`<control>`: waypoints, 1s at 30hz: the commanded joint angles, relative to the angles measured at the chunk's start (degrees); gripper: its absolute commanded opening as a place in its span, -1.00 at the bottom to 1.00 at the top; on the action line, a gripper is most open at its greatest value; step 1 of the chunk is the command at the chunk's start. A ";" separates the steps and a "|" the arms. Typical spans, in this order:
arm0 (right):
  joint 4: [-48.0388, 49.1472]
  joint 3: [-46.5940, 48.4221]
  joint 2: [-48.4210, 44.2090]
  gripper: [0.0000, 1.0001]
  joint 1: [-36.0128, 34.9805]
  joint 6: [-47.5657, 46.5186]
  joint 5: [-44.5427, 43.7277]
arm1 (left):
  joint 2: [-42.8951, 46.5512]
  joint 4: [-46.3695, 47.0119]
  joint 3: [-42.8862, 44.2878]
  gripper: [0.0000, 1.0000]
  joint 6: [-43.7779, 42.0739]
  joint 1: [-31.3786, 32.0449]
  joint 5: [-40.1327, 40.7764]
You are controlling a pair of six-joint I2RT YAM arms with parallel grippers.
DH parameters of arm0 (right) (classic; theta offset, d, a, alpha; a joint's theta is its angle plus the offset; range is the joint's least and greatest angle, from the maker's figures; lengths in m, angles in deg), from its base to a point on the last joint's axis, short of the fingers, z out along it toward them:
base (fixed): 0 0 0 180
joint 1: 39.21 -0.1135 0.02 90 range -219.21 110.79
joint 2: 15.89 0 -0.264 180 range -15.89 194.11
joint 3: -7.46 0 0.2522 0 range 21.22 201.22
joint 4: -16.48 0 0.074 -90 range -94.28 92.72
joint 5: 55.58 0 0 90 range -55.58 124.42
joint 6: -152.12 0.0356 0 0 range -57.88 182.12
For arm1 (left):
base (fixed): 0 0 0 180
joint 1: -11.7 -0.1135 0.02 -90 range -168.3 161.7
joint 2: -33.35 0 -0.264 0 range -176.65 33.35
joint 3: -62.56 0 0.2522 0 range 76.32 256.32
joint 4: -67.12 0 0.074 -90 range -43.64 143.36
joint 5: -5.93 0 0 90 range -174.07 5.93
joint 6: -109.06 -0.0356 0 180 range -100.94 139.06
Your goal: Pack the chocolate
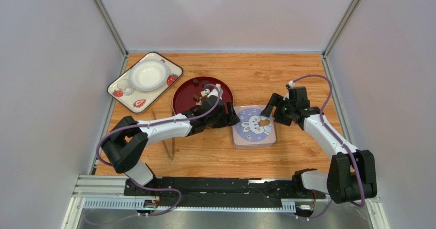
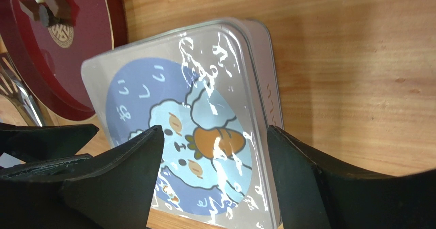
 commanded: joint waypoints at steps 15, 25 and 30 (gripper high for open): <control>7.06 8.10 13.27 -0.06 4.24 -1.35 3.35 | -9.03 -0.95 10.44 0.31 -6.64 -5.83 -3.29; 7.33 9.33 19.78 -0.15 4.42 -0.91 4.76 | -14.05 -3.58 13.25 -0.13 -7.70 -7.15 -5.40; 5.66 9.51 22.86 -0.19 4.42 -0.12 3.89 | -15.89 -5.08 13.78 -0.40 -7.52 -7.33 -6.98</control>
